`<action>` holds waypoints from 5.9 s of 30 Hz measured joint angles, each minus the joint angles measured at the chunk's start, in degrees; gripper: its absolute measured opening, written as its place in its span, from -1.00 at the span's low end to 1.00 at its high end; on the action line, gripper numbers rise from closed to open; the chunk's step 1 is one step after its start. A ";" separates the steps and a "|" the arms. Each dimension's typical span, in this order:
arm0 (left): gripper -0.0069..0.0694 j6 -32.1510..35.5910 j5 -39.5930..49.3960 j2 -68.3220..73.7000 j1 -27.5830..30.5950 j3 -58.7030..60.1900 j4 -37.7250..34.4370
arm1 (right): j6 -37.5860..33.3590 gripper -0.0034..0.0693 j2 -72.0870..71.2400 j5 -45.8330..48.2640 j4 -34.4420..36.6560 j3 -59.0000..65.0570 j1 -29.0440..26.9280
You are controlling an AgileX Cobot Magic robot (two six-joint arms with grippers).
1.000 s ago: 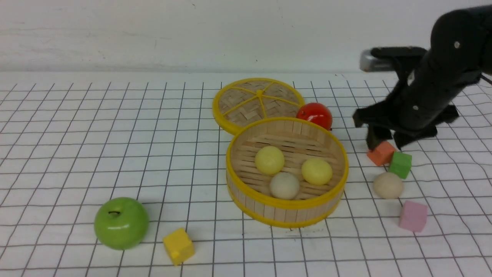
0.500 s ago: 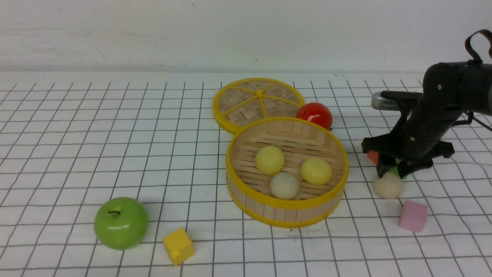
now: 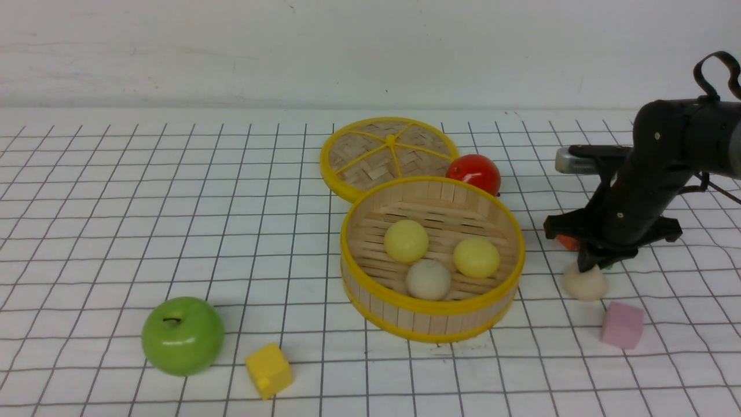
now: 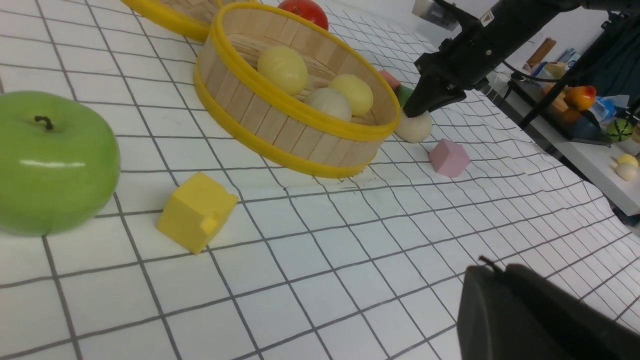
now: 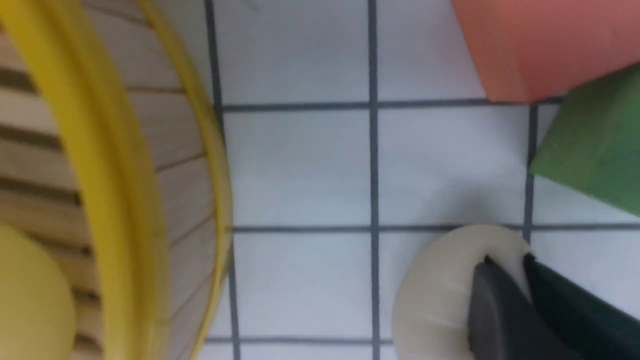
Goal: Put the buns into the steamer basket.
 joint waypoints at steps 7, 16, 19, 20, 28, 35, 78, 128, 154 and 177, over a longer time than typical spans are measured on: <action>-0.73 0.00 0.00 0.00 0.00 0.00 0.00 | -4.38 -0.87 -8.12 4.41 7.30 0.00 1.61; -0.70 0.00 0.02 0.00 0.00 0.00 0.00 | -10.55 -0.85 -5.30 -5.84 18.12 -7.05 10.07; -0.69 0.00 0.02 0.00 0.00 0.00 0.00 | -10.55 -0.81 0.75 -9.72 18.88 -10.49 10.83; -0.69 0.00 0.02 0.00 0.00 0.00 0.00 | -10.55 -0.79 2.29 -10.59 19.13 -11.34 10.83; -0.67 0.00 0.02 0.00 0.00 0.00 0.00 | -10.55 -0.21 8.47 -12.09 18.95 -13.90 10.83; -0.65 0.00 0.02 0.00 0.00 0.00 0.00 | -10.39 0.45 3.17 -5.39 17.03 -14.31 10.83; -0.53 0.00 0.07 0.00 0.00 0.00 -0.07 | -7.50 -0.96 -109.71 -34.25 4.58 83.42 -8.00; -0.85 -3.90 -3.15 -2.68 28.11 9.38 14.04 | -7.62 -0.90 -115.82 -26.72 2.03 86.97 -8.02; -0.85 -10.33 0.48 -2.68 28.30 9.71 15.06 | -7.62 -0.82 -115.82 -26.72 1.99 86.97 -8.02; -0.85 -10.33 0.47 -2.68 28.30 9.71 15.06 | -7.62 -0.74 -115.82 -26.72 1.99 86.97 -8.02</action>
